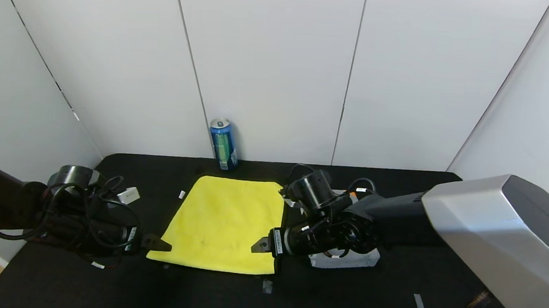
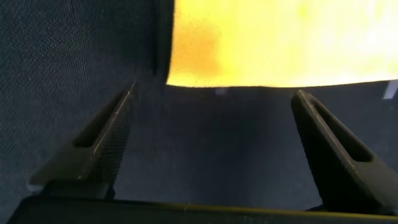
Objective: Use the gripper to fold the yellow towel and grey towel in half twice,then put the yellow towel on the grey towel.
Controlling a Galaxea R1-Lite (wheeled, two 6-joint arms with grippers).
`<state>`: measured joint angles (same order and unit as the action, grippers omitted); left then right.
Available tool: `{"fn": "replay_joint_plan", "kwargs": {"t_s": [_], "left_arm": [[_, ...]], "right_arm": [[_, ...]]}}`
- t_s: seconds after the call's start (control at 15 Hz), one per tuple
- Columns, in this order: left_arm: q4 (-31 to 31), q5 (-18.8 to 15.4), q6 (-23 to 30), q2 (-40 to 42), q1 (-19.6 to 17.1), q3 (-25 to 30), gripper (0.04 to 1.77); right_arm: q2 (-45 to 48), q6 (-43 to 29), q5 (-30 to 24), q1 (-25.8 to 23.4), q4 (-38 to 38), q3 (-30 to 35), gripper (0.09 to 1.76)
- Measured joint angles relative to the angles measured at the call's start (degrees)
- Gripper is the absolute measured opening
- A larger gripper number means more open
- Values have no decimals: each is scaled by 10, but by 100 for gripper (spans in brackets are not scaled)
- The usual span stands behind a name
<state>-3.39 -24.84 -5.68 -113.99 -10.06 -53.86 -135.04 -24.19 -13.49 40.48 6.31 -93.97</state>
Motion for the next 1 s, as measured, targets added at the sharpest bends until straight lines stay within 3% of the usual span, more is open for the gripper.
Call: {"fn": "replay_joint_plan", "kwargs": {"t_s": [1.0], "left_arm": [[27, -24, -20, -51, 16, -15, 172]], "right_arm": [[-1, -21, 2, 0, -2, 6, 171]]}}
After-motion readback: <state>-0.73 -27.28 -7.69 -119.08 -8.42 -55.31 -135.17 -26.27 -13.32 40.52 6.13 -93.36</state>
